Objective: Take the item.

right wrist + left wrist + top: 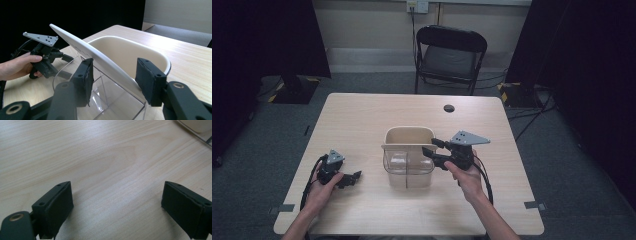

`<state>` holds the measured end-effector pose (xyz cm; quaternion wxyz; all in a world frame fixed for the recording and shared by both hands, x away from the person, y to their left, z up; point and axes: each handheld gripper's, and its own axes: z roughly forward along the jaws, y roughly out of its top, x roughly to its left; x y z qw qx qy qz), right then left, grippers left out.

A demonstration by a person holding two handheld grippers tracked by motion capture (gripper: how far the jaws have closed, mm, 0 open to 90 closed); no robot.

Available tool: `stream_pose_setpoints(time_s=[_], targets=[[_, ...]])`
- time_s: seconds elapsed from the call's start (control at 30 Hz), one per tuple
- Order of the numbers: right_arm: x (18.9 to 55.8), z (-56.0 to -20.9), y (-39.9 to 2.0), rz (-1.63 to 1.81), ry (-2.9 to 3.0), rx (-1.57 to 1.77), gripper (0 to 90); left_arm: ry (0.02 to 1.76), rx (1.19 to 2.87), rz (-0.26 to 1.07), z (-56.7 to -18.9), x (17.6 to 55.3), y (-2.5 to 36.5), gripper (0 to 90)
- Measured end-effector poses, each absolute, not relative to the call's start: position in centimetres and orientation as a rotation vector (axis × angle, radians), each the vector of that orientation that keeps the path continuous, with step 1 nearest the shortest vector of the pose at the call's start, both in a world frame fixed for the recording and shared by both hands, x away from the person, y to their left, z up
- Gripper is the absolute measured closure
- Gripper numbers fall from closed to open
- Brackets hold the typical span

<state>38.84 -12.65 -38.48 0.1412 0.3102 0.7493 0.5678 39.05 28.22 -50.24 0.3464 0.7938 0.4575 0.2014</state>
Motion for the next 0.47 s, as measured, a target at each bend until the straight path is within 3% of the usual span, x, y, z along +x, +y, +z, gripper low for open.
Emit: stream_pose_setpoints(time_s=[0.47], targets=[[38.88, -38.46, -12.61, 1.641, 2.164, 0.893, 48.8, 1.188, 2.059, 0.523, -50.24, 39.03, 28.22, 9.7]])
